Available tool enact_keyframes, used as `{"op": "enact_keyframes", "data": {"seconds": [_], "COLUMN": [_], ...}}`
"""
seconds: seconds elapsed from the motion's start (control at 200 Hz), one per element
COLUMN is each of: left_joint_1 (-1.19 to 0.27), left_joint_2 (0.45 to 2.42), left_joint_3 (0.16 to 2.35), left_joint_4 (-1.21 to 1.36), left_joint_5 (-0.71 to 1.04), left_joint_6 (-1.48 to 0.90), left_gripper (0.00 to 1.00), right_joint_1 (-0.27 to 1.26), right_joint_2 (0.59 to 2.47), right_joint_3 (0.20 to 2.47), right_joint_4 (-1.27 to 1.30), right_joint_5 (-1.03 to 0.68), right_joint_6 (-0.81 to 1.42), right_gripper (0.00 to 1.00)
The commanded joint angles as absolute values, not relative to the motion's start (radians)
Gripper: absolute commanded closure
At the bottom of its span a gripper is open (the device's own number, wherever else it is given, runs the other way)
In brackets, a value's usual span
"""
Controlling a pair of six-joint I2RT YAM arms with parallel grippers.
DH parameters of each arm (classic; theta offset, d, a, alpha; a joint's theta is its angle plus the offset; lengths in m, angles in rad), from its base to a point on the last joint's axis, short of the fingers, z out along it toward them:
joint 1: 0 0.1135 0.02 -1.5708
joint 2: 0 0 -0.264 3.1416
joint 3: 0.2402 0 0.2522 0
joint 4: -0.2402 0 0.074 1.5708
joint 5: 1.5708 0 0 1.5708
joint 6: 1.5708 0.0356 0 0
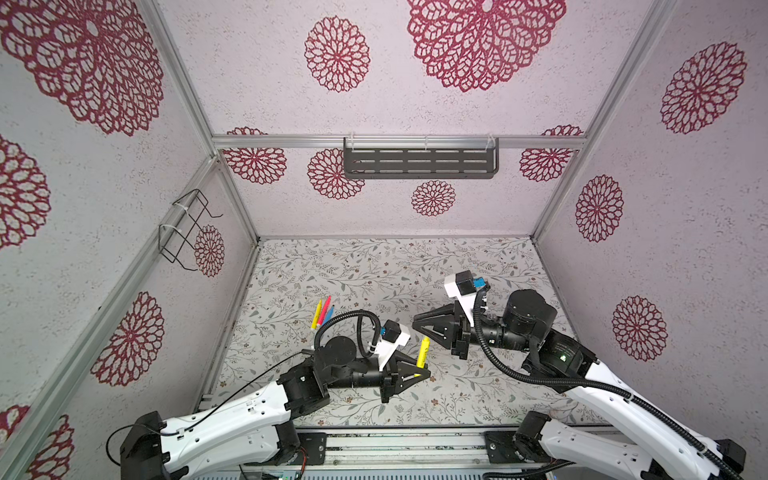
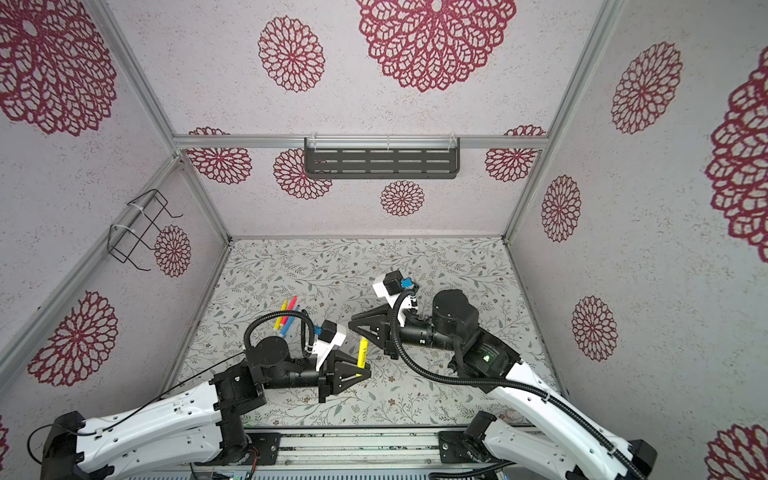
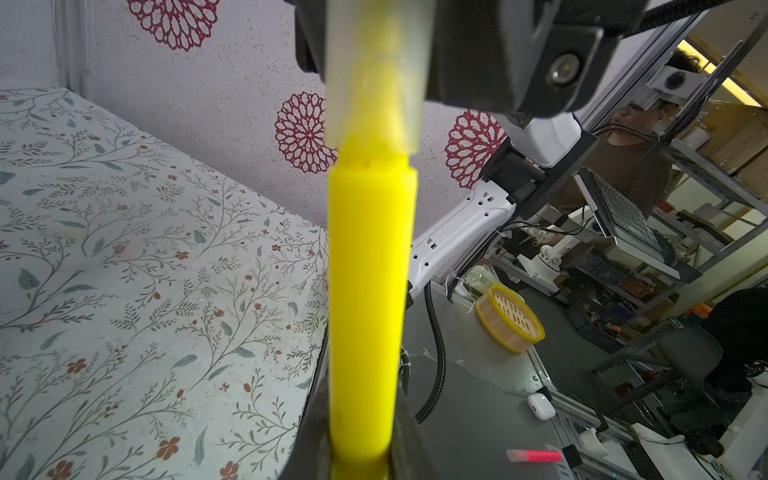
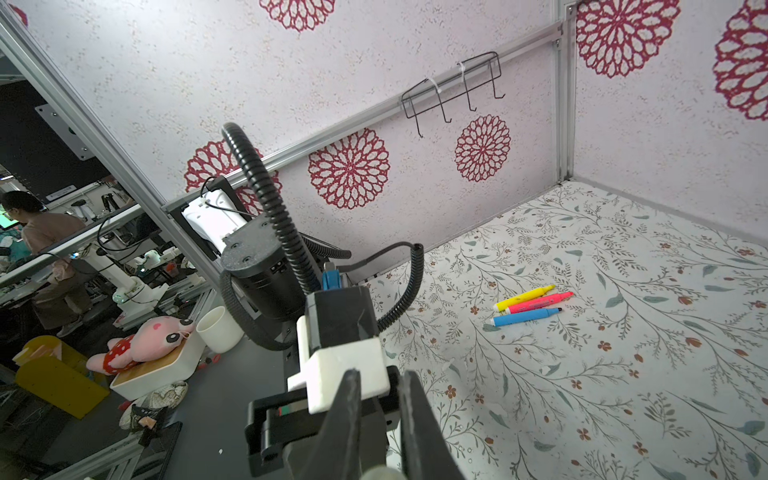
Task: Insert the pens into the pen caps
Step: 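Hold the capped highlighter with the left gripper while the right gripper hovers beside it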
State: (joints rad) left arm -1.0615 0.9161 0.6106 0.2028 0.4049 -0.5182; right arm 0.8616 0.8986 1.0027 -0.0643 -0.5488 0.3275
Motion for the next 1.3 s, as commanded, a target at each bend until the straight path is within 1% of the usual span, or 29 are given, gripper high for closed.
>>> {"op": "enact_keyframes", "data": {"seconds": [0.0,0.47,0.785,1.061,1.296], "left_joint_1": [-1.046,-1.044,-1.018,-0.970,-0.934], "left_joint_2": [0.876,0.843,0.815,0.812,0.812], "left_joint_3": [0.657,0.681,0.738,0.747,0.761], "left_joint_4": [0.292,0.301,0.235,0.276,0.351], "left_joint_5": [0.367,0.313,0.306,0.344,0.432], "left_joint_6": [-0.516,-0.496,-0.456,-0.482,-0.537], "left_gripper": [1.00,1.00,1.00,1.00,1.00], "right_joint_1": [0.878,0.971,1.030,1.048,1.057], "right_joint_2": [0.890,0.906,0.901,0.873,0.873], "right_joint_3": [0.970,0.911,0.850,0.801,0.763], "right_joint_4": [-0.077,-0.078,-0.093,-0.110,-0.104], "right_joint_5": [-0.581,-0.506,-0.433,-0.372,-0.355], "right_joint_6": [0.339,0.322,0.320,0.324,0.324], "right_gripper": [1.00,1.00,1.00,1.00,1.00]}}
